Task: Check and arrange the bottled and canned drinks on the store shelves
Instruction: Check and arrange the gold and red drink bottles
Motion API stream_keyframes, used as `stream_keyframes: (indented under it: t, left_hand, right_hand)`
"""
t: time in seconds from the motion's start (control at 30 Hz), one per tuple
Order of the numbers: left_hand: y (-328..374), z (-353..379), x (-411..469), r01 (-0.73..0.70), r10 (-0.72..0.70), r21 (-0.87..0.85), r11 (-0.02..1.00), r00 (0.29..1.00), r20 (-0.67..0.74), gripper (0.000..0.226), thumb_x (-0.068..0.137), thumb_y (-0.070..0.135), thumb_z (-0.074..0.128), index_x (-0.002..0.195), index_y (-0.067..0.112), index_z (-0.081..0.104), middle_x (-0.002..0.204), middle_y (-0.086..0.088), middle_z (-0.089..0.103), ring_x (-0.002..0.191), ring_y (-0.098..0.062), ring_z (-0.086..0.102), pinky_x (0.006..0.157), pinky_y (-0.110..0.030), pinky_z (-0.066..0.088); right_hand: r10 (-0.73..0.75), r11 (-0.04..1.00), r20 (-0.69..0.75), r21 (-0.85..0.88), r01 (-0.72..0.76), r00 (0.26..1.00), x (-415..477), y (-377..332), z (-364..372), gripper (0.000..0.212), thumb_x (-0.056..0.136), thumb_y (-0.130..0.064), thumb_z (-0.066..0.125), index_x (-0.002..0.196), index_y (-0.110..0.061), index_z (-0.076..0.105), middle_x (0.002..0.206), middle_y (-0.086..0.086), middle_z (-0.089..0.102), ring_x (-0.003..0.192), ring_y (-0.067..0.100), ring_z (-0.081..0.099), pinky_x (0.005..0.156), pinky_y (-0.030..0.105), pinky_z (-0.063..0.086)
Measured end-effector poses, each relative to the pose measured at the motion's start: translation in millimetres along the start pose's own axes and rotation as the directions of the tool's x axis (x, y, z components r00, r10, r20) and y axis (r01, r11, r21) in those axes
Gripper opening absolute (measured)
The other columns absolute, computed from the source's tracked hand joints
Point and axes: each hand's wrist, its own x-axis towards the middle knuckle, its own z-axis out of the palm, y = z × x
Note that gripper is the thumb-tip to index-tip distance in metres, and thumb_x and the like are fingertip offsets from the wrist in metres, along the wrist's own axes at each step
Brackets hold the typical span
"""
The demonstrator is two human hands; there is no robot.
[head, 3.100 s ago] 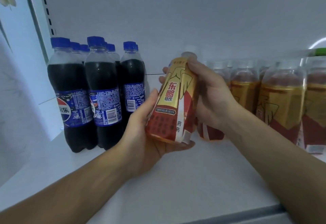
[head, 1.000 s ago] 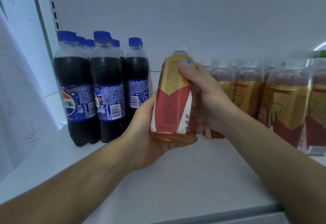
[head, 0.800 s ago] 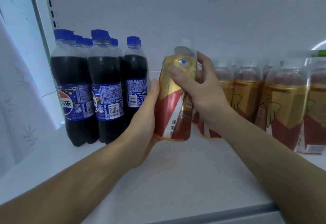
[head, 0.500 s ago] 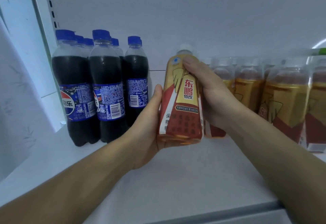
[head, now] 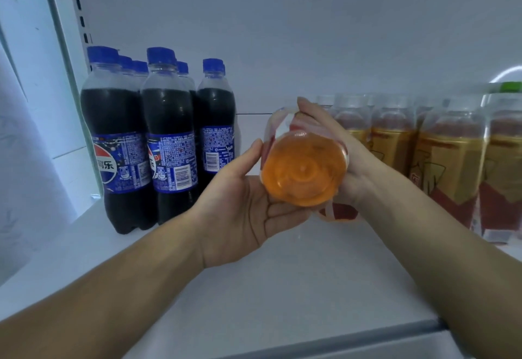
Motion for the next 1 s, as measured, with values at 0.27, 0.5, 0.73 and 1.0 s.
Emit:
stream_keyframes:
  t: [0.27, 0.5, 0.73, 1.0]
  left_hand:
    - [-2, 4, 4, -0.019, 0.080, 0.277, 0.961, 0.974, -0.212, 0.062, 0.095, 0.062, 0.042, 0.102, 0.013, 0.079, 0.109, -0.013, 0.075, 0.104, -0.030, 0.072, 0.094, -0.046, 0.054]
    - [0, -5, 9, -0.144, 0.414, 0.572, 0.808, 0.828, -0.377, 0.017, 0.100, 0.032, 0.055, 0.107, 0.026, 0.069, 0.102, 0.006, 0.075, 0.082, 0.000, 0.071, 0.072, -0.016, 0.055]
    - [0, -13, 10, -0.053, 0.512, 0.811, 0.583, 0.798, -0.317, 0.072, 0.089, 0.014, 0.071, 0.149, 0.029, 0.035, 0.131, 0.010, 0.052, 0.130, -0.014, 0.049, 0.109, -0.040, 0.041]
    - [-1, -26, 12, 0.007, 0.558, 0.859, 0.511, 0.757, -0.338, 0.072, 0.086, 0.021, 0.076, 0.147, 0.023, 0.039, 0.137, 0.005, 0.055, 0.119, -0.016, 0.057, 0.102, -0.041, 0.050]
  right_hand:
    - [-0.145, 0.989, -0.073, -0.045, 0.142, 0.987, 5, 5, 3, 0.040, 0.088, -0.042, 0.071, 0.113, -0.011, 0.068, 0.078, 0.007, 0.075, 0.069, 0.021, 0.074, 0.069, 0.035, 0.062]
    - [-0.381, 0.867, -0.118, -0.389, 0.310, 0.917, 12, 17, 14, 0.071, 0.081, -0.030, 0.080, 0.143, -0.024, 0.045, 0.119, 0.001, 0.070, 0.095, 0.015, 0.074, 0.080, 0.033, 0.060]
    - [-0.309, 0.767, -0.091, -0.612, 0.192, 0.947, 20, 14, 31, 0.089, 0.087, -0.043, 0.075, 0.156, -0.038, 0.019, 0.147, -0.001, 0.050, 0.128, 0.023, 0.056, 0.109, 0.048, 0.045]
    - [-0.189, 0.723, -0.153, -0.690, 0.032, 0.970, 3, 22, 26, 0.057, 0.094, -0.026, 0.070, 0.143, -0.024, 0.042, 0.129, -0.006, 0.061, 0.104, 0.011, 0.057, 0.074, 0.018, 0.044]
